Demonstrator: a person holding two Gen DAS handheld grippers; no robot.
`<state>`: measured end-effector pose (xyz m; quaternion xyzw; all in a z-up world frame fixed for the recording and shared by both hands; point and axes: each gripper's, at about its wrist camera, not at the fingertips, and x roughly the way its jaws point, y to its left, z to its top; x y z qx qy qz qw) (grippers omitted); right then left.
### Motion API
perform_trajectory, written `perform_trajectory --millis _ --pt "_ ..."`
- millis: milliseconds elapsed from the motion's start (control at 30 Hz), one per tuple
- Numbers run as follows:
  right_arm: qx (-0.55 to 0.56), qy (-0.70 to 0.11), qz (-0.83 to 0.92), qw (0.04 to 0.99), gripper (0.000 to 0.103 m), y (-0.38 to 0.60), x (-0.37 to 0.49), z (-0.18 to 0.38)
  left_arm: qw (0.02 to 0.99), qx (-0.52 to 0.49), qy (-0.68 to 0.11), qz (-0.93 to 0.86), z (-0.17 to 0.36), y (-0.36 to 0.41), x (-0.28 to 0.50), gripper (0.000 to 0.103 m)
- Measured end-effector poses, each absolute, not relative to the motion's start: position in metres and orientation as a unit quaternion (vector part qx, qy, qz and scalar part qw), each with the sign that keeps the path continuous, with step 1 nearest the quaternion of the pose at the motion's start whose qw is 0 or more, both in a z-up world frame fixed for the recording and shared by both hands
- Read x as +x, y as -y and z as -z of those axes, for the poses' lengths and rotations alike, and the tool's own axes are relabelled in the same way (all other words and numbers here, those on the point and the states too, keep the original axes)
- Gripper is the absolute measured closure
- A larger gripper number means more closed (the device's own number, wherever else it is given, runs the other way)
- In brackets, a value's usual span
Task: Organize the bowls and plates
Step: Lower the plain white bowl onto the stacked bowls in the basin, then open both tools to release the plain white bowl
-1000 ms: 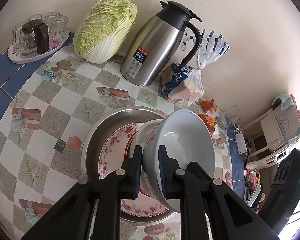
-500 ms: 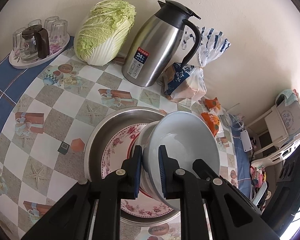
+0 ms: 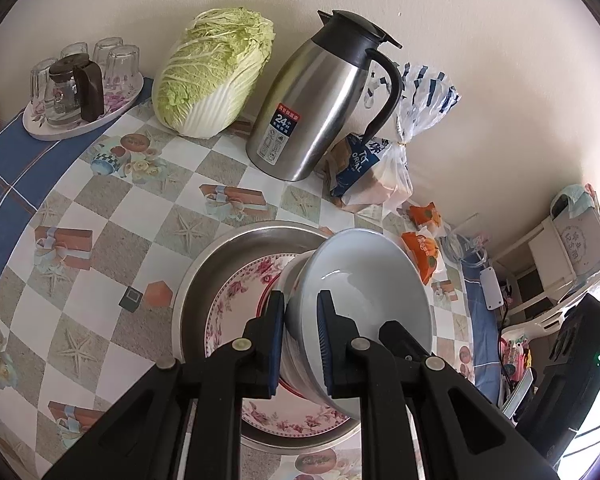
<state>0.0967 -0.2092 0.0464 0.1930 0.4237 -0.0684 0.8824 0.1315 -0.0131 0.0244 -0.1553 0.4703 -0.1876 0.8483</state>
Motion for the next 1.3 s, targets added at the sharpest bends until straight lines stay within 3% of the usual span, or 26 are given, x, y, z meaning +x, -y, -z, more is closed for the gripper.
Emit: perform_trajectory --millis 1200,1300 --pt "0.213 -0.400 0.081 0.888 0.088 0.230 0.086 -0.056 0.852 -0.152 -0.468 0.180 -0.031 0.014 0.129 0.088" --pt "0.204 -0.401 0.083 0.889 0.086 0.228 0.086 -0.059 0.855 -0.145 -0.466 0.175 -0.035 0.015 0.127 0.083"
